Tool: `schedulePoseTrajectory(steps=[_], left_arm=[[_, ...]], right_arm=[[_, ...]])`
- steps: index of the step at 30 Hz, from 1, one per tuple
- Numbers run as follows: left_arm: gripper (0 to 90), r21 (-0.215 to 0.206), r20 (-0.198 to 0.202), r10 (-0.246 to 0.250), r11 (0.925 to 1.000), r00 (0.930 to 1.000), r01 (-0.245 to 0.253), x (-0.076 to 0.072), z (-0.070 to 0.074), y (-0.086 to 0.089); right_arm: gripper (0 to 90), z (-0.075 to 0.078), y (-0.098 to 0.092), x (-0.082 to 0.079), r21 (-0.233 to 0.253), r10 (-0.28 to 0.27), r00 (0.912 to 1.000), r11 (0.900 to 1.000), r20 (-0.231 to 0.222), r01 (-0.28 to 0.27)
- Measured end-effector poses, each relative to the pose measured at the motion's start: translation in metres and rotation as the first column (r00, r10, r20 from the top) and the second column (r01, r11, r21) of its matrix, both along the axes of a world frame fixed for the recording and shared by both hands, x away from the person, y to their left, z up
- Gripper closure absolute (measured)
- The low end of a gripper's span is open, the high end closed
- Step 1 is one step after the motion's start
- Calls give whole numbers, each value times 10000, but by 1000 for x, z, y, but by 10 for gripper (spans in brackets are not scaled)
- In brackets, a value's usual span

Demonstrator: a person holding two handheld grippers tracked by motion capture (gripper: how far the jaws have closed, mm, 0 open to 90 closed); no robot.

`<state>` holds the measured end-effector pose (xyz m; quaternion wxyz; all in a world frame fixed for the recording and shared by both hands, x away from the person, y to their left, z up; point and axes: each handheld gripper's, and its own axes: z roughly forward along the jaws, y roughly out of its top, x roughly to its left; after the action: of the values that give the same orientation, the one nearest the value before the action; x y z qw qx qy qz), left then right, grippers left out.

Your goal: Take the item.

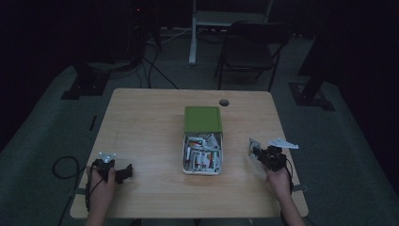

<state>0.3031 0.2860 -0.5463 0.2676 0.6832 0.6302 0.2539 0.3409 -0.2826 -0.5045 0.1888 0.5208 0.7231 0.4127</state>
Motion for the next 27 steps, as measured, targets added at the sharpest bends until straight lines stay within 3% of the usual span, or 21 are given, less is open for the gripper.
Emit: schedulePoseTrajectory(steps=[11, 17, 27], left_arm=[[11, -3, 3, -3, 10000, 10000, 3, 0, 0, 0], [11, -3, 3, 2, 10000, 10000, -2, 0, 0, 0], [11, 1, -1, 0, 10000, 10000, 0, 0, 0, 0]], right_arm=[[859, -10, -12, 3, 69, -258, 9991, 9996, -344, 261], [848, -15, -24, 6, 392, -482, 9974, 9980, -543, 504], [711, -21, -36, 9, 304, -661, 9943, 9972, -835, 689]])
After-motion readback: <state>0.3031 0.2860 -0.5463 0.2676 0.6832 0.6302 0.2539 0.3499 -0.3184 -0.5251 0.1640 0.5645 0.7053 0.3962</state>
